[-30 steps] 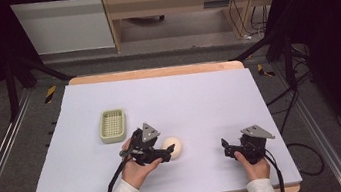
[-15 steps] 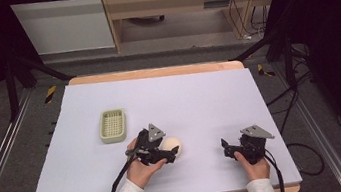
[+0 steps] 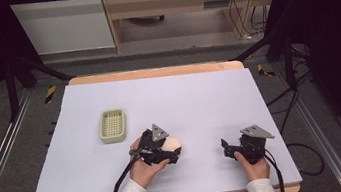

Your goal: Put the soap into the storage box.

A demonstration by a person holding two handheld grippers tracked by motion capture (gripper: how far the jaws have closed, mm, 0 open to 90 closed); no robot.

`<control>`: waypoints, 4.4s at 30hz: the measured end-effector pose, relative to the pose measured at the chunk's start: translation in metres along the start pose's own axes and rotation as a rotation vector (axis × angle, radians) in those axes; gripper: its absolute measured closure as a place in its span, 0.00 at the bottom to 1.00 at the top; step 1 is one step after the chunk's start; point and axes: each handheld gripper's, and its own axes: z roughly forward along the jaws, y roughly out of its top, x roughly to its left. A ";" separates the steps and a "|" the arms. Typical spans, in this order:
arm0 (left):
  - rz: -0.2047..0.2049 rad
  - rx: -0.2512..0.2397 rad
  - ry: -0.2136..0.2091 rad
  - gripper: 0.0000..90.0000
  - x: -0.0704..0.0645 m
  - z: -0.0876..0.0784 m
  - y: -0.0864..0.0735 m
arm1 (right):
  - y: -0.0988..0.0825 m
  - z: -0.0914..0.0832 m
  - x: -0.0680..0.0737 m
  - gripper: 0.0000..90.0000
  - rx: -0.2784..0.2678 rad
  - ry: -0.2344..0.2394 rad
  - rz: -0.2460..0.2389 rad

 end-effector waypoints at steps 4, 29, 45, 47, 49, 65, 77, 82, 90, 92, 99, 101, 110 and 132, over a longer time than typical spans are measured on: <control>0.001 0.012 0.001 0.19 0.000 0.003 0.000 | 0.000 0.000 0.000 0.04 0.000 0.000 -0.002; 0.017 0.086 0.003 0.22 -0.001 0.022 -0.006 | 0.000 0.000 0.000 0.05 0.003 0.003 -0.002; 0.015 0.111 -0.005 0.26 -0.001 0.027 -0.007 | 0.000 0.000 0.000 0.04 0.005 0.002 -0.001; 0.014 0.112 -0.005 0.26 -0.001 0.027 -0.007 | 0.000 0.000 0.000 0.05 0.005 0.002 -0.001; 0.013 0.112 -0.004 0.26 -0.001 0.027 -0.007 | 0.000 0.000 0.000 0.05 0.004 0.002 -0.001; 0.006 0.117 -0.006 0.27 0.001 0.018 -0.006 | 0.000 0.000 0.000 0.05 0.007 0.004 0.001; -0.002 0.099 0.008 0.27 0.016 -0.005 -0.005 | 0.000 0.000 0.000 0.05 0.008 0.005 -0.001; -0.002 0.091 0.018 0.27 0.023 -0.015 -0.007 | 0.000 0.000 0.000 0.04 0.008 0.004 -0.002; -0.012 0.075 0.027 0.27 0.034 -0.031 -0.009 | 0.000 0.001 0.000 0.05 0.009 0.005 0.000; -0.016 0.069 0.034 0.27 0.038 -0.035 -0.011 | 0.000 0.001 0.000 0.05 0.010 0.005 -0.002; -0.044 0.057 0.051 0.27 0.051 -0.045 -0.014 | 0.000 0.001 0.001 0.05 0.013 0.001 -0.003; -0.048 0.053 0.056 0.27 0.054 -0.048 -0.014 | 0.000 0.001 0.001 0.05 0.012 0.002 -0.004; -0.079 0.036 0.075 0.27 0.067 -0.058 -0.017 | 0.000 0.001 0.001 0.05 0.014 0.005 -0.003; -0.139 0.010 0.132 0.27 0.095 -0.072 -0.019 | 0.000 0.001 0.001 0.05 0.012 0.004 -0.009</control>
